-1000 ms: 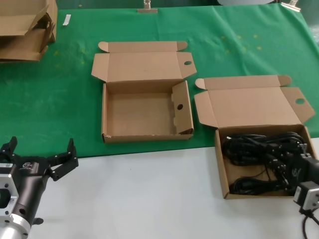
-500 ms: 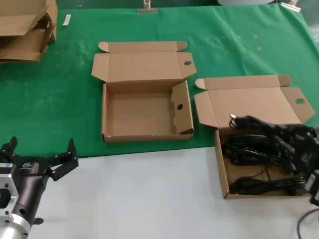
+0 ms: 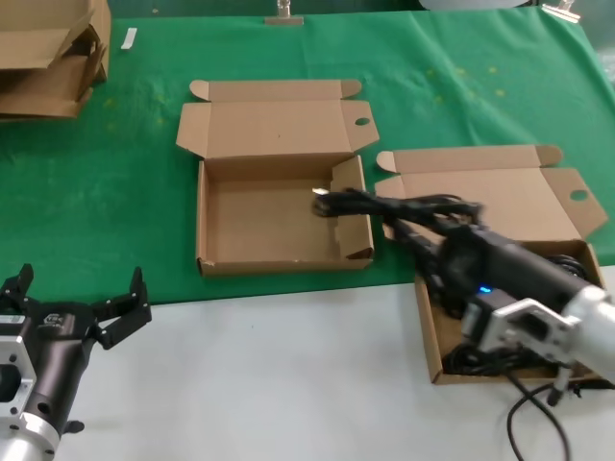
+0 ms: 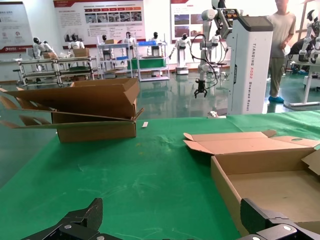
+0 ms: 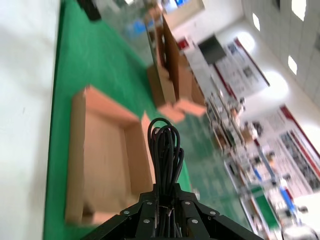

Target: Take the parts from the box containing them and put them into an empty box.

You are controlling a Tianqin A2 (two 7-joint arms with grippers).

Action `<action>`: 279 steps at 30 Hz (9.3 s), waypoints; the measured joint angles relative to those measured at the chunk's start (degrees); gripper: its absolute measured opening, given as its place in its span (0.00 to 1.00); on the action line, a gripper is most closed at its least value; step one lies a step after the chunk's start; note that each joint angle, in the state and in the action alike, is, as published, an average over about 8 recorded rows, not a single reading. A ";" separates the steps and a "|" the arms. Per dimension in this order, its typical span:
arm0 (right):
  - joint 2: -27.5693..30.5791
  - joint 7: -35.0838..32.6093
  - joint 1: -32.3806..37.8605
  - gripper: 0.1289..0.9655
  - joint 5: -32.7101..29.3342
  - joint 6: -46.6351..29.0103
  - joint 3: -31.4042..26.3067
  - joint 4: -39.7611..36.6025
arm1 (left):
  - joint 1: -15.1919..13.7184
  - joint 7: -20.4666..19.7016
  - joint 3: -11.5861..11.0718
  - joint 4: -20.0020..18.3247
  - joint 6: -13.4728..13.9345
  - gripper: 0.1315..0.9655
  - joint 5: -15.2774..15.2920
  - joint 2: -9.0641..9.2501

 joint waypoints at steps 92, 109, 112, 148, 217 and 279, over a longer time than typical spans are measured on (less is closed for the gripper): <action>-15.65 -19.94 17.90 0.87 11.98 -13.98 10.64 -41.64 | 0.00 0.00 0.00 0.00 0.00 1.00 -0.01 0.00; -14.01 -0.42 6.65 1.00 10.57 -2.43 10.07 -27.82 | 0.00 0.01 0.00 0.00 0.00 1.00 -0.01 0.00; -13.71 3.11 4.68 1.00 10.32 -0.34 9.96 -25.32 | 0.00 0.01 0.00 0.00 0.00 1.00 -0.01 0.00; -10.27 44.35 -18.93 1.00 7.34 24.05 8.77 3.91 | 0.00 0.02 0.00 0.00 0.00 1.00 -0.02 0.00; -9.89 48.97 -21.53 1.00 7.01 26.78 8.63 7.14 | 0.00 0.02 0.00 0.00 0.00 1.00 -0.02 0.00; -9.89 48.97 -21.53 1.00 7.01 26.78 8.63 7.14 | 0.00 0.02 0.00 0.00 0.00 1.00 -0.02 0.00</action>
